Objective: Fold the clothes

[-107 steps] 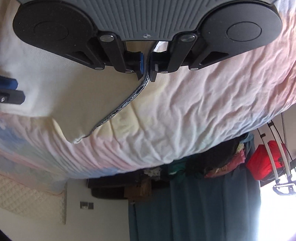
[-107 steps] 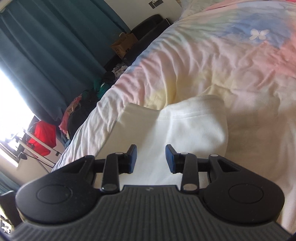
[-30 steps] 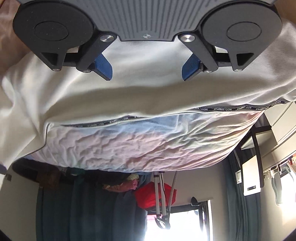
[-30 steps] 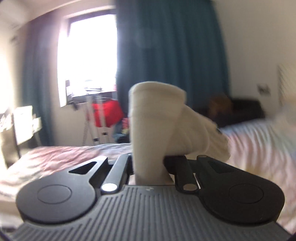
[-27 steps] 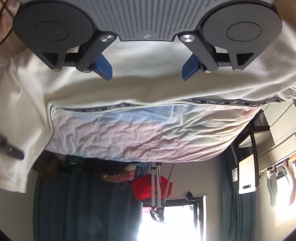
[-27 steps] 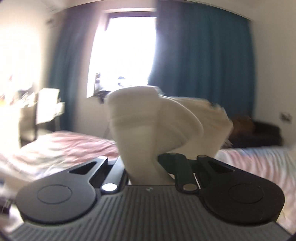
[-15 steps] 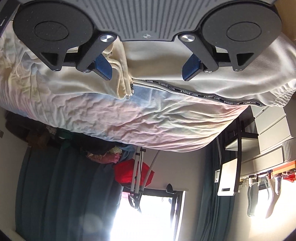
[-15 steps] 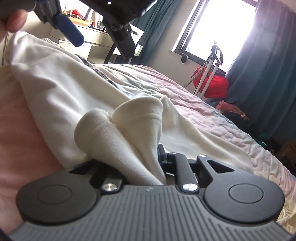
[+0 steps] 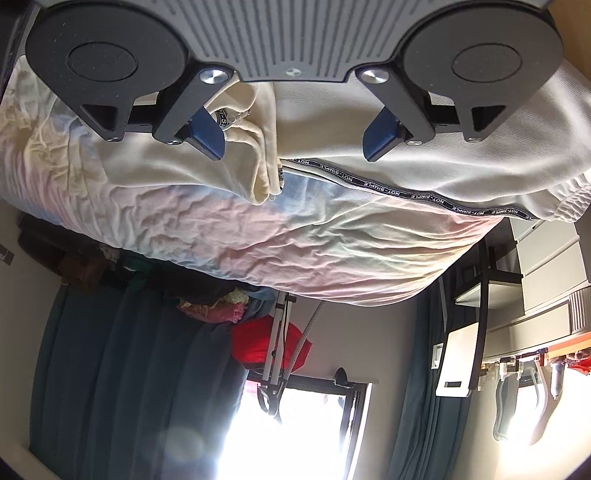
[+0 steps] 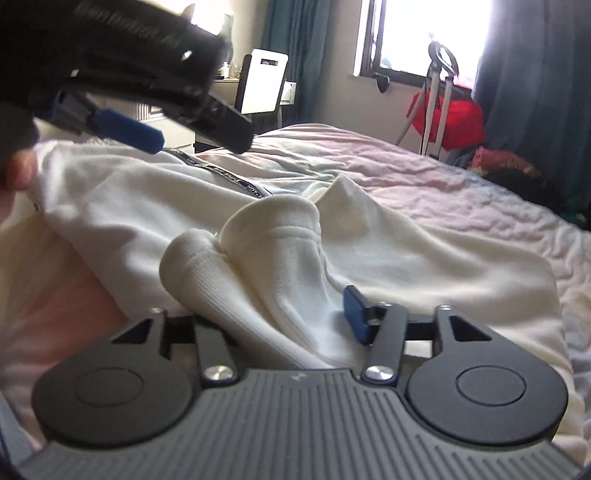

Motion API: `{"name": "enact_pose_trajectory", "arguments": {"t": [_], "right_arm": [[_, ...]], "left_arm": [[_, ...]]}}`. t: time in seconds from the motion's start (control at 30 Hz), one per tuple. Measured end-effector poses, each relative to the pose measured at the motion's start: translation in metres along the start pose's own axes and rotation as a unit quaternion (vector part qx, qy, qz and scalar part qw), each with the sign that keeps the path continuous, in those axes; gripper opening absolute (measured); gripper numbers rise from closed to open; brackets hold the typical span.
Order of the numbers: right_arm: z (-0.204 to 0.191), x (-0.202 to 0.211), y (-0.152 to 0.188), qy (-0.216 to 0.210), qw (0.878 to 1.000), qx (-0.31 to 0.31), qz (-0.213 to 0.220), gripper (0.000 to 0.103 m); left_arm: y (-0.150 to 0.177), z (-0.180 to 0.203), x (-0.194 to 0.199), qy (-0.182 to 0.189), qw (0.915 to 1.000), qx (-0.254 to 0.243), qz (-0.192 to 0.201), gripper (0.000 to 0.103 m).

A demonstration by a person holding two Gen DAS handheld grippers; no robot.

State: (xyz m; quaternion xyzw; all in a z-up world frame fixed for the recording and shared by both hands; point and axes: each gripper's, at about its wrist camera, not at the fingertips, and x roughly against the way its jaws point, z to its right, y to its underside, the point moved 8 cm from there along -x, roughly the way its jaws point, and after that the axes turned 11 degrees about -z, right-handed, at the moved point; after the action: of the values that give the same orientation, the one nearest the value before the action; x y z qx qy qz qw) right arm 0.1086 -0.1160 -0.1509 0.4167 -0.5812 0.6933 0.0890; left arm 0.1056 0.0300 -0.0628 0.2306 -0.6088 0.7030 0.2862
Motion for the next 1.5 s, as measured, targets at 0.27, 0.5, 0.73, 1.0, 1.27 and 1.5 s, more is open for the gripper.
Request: {"name": "enact_pose_trajectory", "arguments": {"t": [0.27,0.5,0.73,1.0,1.27,1.5], "right_arm": [[0.027,0.057,0.007,-0.113,0.987,-0.114,-0.023,0.09],[0.096,0.074,0.012,0.013,0.979,-0.203,0.015,0.089],[0.134,0.05,0.021,0.081,0.968,-0.236,0.01,0.089],[0.133,0.017,0.033,0.101,0.969,-0.221,-0.033,0.092],[0.136,0.02,0.036,0.087,0.968,-0.234,-0.026,0.092],[0.137,0.021,0.037,0.081,0.969,-0.233,-0.027,0.092]], "left_arm": [[0.01,0.014,0.002,0.01,0.9999,-0.012,0.004,0.084],[0.027,0.032,-0.016,-0.008,0.9985,-0.05,-0.02,0.084],[0.054,0.034,-0.05,-0.045,0.9921,-0.076,-0.089,0.088],[0.059,0.028,-0.053,-0.034,0.9938,-0.055,-0.09,0.09],[0.055,0.017,-0.03,-0.011,0.9961,-0.026,-0.084,0.09],[0.046,-0.027,0.011,-0.019,0.9952,0.045,-0.086,0.093]]}}
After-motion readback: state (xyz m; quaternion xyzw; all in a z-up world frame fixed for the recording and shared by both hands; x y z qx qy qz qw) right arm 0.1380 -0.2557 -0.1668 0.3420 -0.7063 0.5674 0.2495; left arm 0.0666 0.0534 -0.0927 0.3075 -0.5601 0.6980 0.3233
